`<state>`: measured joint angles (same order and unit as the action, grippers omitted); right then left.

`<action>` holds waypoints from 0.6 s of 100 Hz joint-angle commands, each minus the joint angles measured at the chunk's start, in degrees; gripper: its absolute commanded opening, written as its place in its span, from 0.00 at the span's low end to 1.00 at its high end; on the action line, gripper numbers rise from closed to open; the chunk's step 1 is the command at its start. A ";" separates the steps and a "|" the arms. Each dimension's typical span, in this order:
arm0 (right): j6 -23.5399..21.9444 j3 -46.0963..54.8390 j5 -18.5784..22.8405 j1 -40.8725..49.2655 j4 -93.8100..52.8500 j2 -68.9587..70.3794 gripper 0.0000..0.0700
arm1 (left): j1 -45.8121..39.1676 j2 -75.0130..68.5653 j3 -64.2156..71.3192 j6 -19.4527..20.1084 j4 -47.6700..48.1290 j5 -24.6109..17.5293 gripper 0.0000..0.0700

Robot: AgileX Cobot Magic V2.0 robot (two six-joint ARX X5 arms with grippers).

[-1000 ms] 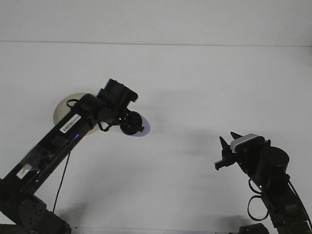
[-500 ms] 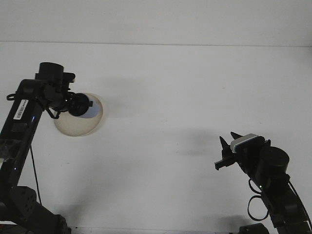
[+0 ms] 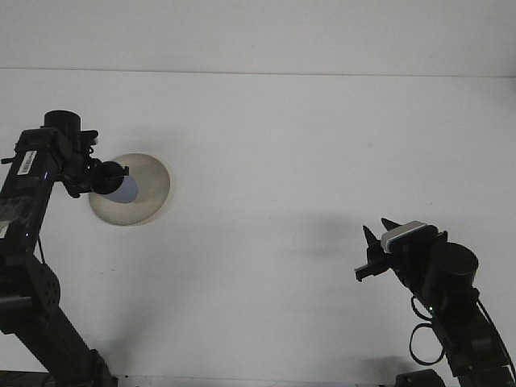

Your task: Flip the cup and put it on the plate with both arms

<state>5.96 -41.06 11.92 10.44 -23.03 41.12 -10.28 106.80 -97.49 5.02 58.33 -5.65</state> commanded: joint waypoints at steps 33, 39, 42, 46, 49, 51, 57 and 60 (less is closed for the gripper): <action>-0.59 -0.17 0.11 0.11 0.70 0.22 0.39 | -0.20 3.19 -1.14 1.42 -3.23 0.09 0.58; -0.59 -0.17 0.11 0.11 0.70 0.22 0.39 | -0.20 2.43 -1.46 1.42 -3.65 -0.07 0.62; -0.59 -0.17 0.11 0.11 0.70 0.22 0.39 | -0.20 1.97 -1.62 1.42 -4.00 -0.37 0.62; -0.59 -0.17 0.11 0.11 0.70 0.22 0.39 | -0.20 1.11 -2.08 1.42 -4.02 -0.59 0.62; -0.59 -0.17 0.11 0.11 0.70 0.22 0.39 | -0.20 0.31 -2.51 1.42 -3.93 -0.59 0.62; -0.59 -0.17 0.11 0.11 0.70 0.22 0.39 | -0.20 -0.24 -2.86 1.42 -3.91 -0.59 0.62; -0.59 -0.17 0.11 0.11 0.70 0.22 0.39 | -0.20 -2.47 -3.76 1.42 -3.89 -0.59 0.62; -0.57 -0.17 0.09 0.11 0.70 0.22 0.39 | -0.20 -3.80 -4.13 1.42 -3.89 -0.59 0.62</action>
<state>5.96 -41.06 11.92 10.44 -23.03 41.12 -10.35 105.91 -98.83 5.52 54.41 -5.93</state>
